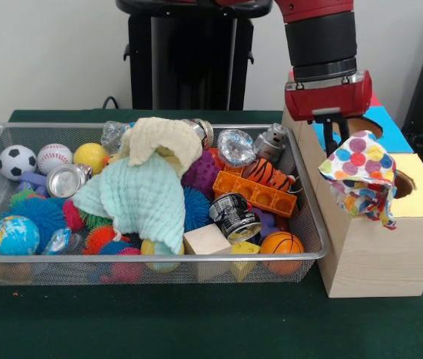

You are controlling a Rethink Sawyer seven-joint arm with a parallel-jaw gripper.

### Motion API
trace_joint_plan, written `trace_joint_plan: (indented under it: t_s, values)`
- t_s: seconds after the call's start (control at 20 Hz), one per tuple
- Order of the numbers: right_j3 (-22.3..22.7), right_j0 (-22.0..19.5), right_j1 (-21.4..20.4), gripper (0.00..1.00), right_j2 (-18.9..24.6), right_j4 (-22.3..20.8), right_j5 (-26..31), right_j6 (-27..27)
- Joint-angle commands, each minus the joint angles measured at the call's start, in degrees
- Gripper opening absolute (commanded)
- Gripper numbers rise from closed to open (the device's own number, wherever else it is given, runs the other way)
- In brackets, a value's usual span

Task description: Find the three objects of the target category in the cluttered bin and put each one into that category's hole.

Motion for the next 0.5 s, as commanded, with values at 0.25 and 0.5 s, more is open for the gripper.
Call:
trace_joint_plan:
  t_s: [0.25,0.5]
  values:
    - [2.7,0.9,1.2,0.0,-1.6,1.5,-1.4,13.3]
    - [2.9,0.9,1.3,0.0,-2.0,1.1,-1.8,13.2]
